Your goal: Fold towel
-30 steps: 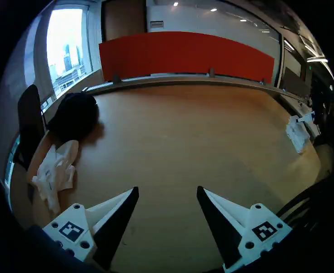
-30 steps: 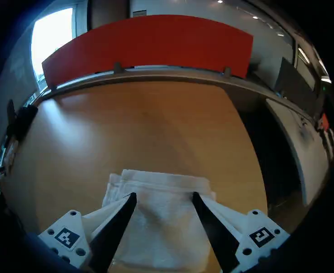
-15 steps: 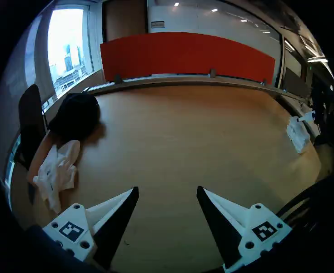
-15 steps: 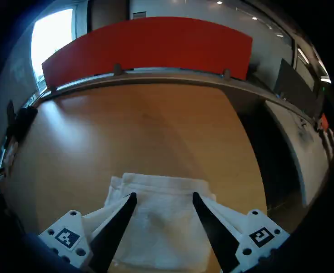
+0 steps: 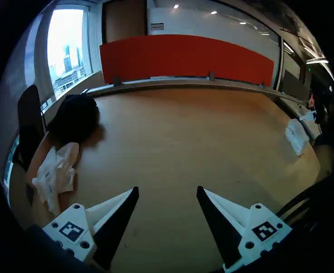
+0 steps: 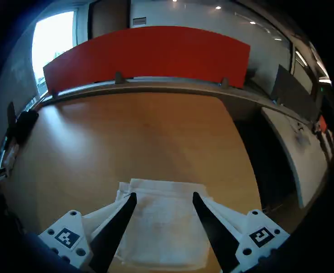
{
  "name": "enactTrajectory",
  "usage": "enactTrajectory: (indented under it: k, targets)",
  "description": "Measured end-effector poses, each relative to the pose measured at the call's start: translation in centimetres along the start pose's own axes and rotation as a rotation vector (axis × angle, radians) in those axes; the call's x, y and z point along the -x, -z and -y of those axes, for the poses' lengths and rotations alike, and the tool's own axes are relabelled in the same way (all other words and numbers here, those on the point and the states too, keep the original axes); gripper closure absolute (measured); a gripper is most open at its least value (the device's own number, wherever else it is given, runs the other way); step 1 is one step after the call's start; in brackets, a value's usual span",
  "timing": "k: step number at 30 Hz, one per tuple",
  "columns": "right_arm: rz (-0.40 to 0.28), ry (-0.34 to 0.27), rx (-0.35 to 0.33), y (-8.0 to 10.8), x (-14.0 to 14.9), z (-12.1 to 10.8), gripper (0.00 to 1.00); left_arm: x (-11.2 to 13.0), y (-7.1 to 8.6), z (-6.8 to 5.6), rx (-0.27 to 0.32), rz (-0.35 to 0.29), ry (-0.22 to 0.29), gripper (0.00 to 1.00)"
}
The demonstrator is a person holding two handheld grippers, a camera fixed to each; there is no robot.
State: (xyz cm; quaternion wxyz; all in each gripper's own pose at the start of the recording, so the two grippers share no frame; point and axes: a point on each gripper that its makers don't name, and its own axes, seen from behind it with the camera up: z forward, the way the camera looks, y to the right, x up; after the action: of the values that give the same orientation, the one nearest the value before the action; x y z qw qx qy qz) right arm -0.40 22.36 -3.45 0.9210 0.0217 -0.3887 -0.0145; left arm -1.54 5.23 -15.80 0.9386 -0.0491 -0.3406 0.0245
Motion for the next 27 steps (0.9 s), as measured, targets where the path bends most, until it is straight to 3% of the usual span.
enactTrajectory:
  k: [17, 27]
  targets:
    - [-0.258, -0.058, 0.102, 5.5, -4.6, 0.8, 0.04, -1.7, -0.3, 0.1, 0.019, -0.047, 0.002, 0.05]
    - [-0.481, -0.078, 0.147, 9.9, -8.5, 1.5, 0.05, -2.4, -0.4, 0.1, 0.021, -0.066, 0.002, 0.05]
